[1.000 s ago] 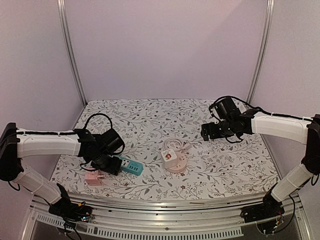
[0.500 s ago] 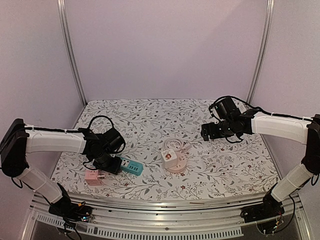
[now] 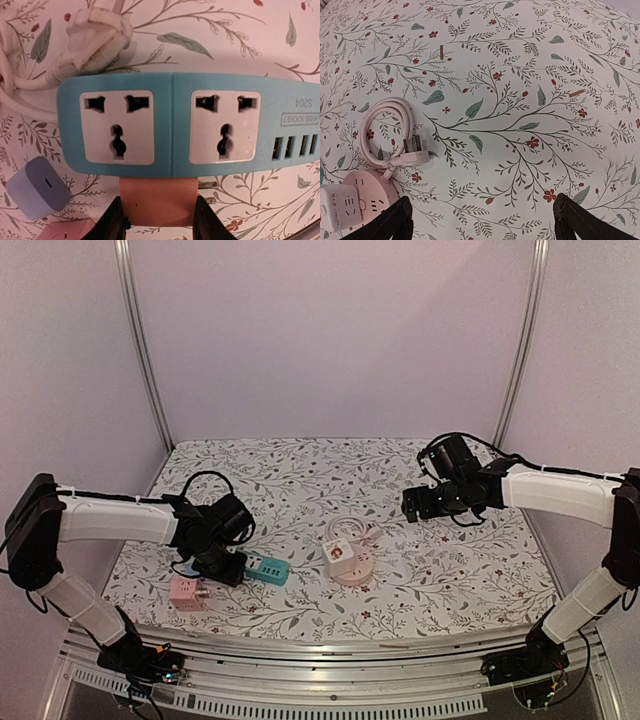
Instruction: Insert the plug
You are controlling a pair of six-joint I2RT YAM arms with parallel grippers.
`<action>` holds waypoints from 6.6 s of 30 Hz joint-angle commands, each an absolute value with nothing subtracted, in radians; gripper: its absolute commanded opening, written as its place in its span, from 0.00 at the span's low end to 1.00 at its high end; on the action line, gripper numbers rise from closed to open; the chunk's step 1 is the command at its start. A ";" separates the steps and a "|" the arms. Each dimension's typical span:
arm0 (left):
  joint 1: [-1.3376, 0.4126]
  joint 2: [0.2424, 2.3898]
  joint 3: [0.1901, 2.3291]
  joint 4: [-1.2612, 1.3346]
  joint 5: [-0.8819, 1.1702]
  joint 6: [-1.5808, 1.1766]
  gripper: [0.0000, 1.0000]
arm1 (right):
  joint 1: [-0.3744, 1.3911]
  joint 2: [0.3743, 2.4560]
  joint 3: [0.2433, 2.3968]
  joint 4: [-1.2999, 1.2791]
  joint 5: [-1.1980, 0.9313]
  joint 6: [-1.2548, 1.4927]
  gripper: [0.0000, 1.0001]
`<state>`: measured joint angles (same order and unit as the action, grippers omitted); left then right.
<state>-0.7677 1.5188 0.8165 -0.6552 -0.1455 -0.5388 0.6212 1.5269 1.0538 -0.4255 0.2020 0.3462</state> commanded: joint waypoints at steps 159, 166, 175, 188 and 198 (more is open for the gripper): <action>-1.164 1.759 1.056 0.696 -0.559 -0.068 0.67 | 0.794 1.348 0.885 0.319 -0.242 0.867 0.00; -1.161 1.758 1.046 0.728 -0.578 -0.049 0.61 | 0.799 1.356 0.882 0.321 -0.261 0.861 0.00; -1.155 1.761 1.048 0.740 -0.580 -0.022 0.26 | 0.801 1.360 0.876 0.324 -0.274 0.855 0.00; -1.155 1.671 0.904 0.782 -0.476 0.066 0.01 | 0.800 1.323 0.908 0.149 -0.262 0.769 0.58; -1.158 1.594 0.687 0.925 -0.316 0.195 0.00 | 0.781 1.251 0.965 -0.171 -0.300 0.630 0.99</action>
<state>-1.1679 1.6257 0.7658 0.7998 -0.4004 0.1070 0.7956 1.2907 0.9119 0.0132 -0.2646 0.7094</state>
